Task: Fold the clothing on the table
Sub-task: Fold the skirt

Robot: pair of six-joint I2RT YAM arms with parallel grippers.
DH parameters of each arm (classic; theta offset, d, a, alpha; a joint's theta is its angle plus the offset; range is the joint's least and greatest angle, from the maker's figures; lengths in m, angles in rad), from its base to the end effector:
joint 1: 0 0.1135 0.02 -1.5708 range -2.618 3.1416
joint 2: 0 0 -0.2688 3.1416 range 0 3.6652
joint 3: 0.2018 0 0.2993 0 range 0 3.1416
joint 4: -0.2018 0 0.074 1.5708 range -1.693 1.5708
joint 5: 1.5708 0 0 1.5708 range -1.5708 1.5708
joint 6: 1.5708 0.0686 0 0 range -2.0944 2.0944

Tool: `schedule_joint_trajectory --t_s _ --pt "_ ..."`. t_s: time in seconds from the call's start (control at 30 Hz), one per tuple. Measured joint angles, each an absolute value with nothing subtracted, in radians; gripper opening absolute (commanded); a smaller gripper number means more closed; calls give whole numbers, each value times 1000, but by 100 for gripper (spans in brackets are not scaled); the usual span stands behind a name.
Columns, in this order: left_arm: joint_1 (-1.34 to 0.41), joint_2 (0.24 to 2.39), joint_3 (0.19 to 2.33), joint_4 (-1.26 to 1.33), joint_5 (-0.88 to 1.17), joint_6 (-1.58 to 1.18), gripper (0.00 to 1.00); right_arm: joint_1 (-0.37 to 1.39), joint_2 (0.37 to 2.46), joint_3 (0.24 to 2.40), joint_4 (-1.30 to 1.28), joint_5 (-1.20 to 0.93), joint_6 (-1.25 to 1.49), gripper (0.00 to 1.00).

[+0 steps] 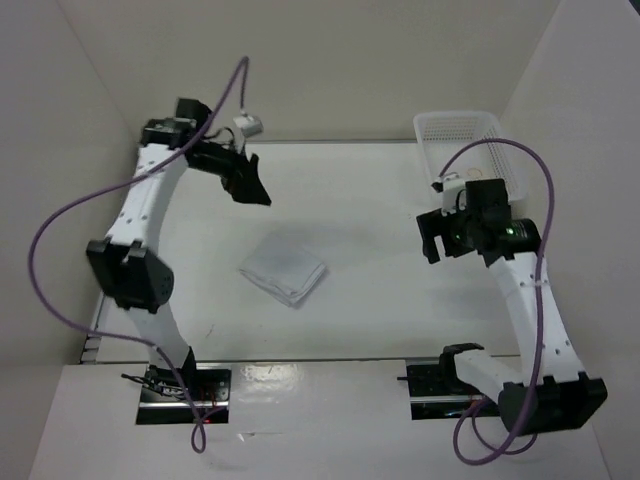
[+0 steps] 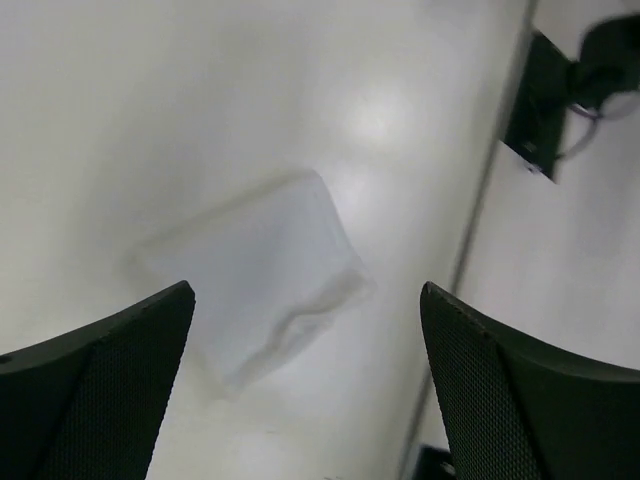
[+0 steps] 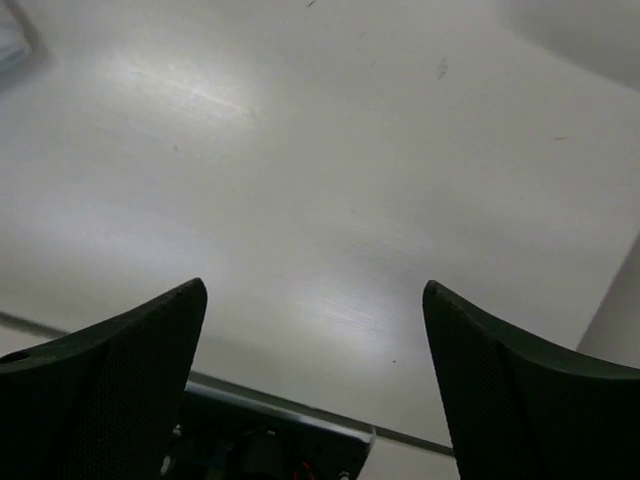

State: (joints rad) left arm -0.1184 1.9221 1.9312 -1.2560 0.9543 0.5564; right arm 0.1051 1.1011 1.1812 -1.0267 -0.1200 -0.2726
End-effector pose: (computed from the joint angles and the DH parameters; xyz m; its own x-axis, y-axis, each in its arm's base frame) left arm 0.4316 -0.1077 0.3208 -0.6271 0.3821 -0.6788 0.7741 0.4023 -0.4887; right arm 0.2665 0.0364 0.3211 -0.7304 -0.3458 -0.5890 -0.3846 0.9209 -0.0638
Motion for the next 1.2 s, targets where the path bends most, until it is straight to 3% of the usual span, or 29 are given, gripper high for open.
schedule_joint_trajectory --t_s 0.13,0.27,0.37,0.6,1.2 --pt "-36 1525 1956 -1095 835 406 100 31 944 1182 -994 -92 -256 97" --pt "103 1061 1591 -895 602 266 100 17 853 1171 -935 -13 -216 98" --pt "169 850 1324 -824 442 200 100 1 806 1120 -852 70 -178 98" --pt "410 791 945 -766 311 126 100 -107 767 926 -651 128 -110 98" --pt "530 748 927 -650 399 128 100 -145 761 897 -553 127 -113 98"
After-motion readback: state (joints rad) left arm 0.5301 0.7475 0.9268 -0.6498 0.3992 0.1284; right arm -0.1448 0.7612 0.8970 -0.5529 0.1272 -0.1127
